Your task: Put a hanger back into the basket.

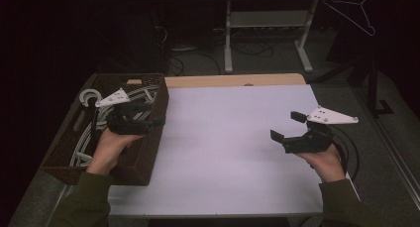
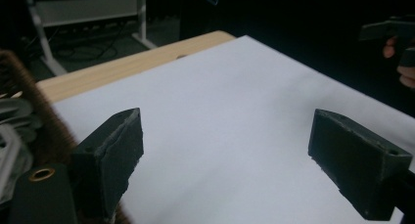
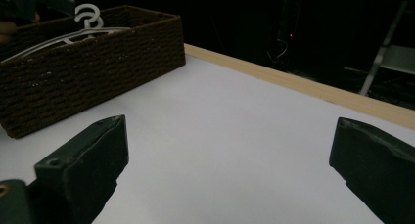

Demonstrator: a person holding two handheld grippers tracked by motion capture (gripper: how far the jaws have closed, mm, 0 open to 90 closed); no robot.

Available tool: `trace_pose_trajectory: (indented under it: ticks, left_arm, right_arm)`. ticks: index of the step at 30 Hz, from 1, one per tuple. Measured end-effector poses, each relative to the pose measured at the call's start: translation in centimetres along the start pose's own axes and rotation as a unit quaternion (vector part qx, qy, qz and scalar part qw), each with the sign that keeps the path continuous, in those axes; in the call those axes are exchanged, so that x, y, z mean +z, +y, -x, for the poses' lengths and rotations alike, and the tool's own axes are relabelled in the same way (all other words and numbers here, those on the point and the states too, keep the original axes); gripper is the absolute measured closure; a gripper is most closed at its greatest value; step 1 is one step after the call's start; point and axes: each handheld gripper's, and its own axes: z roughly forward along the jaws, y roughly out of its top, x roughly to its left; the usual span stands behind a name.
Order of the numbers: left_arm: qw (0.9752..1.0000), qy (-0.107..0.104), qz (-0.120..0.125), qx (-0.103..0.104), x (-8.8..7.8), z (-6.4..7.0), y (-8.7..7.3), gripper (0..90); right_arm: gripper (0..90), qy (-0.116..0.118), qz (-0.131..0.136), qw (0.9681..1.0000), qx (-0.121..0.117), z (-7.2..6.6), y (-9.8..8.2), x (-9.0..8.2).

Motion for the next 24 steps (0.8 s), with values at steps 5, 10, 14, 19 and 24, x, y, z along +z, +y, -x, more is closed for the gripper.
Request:
trace_pose_trajectory:
  ticks: [5,10,14,19,24]
  left_arm:
    - [0.9998,-0.007,0.009,0.013,0.8,1.0,-0.1,6.4]
    - [0.9992,-0.017,0.026,0.023,1.2,1.9,-0.2,2.7]
    - [0.9984,-0.023,0.043,0.027,1.2,2.4,-0.4,0.0]
    - [0.9977,-0.027,0.057,0.025,1.1,2.6,-1.0,0.0]
    - [0.9966,-0.033,0.072,0.026,0.8,2.7,-1.2,0.0]
  right_arm:
    - [0.0,0.003,0.014,0.9999,0.004,-0.1,0.5,0.4]
    - [0.0,0.008,0.023,0.9997,0.002,-0.3,0.9,0.4]
    - [0.0,0.009,0.025,0.9996,0.001,-0.4,1.0,0.3]
    - [0.0,0.017,0.043,0.9989,0.005,-0.4,1.3,-0.2]
    - [0.0,0.017,0.053,0.9984,0.004,-0.3,1.6,-0.5]
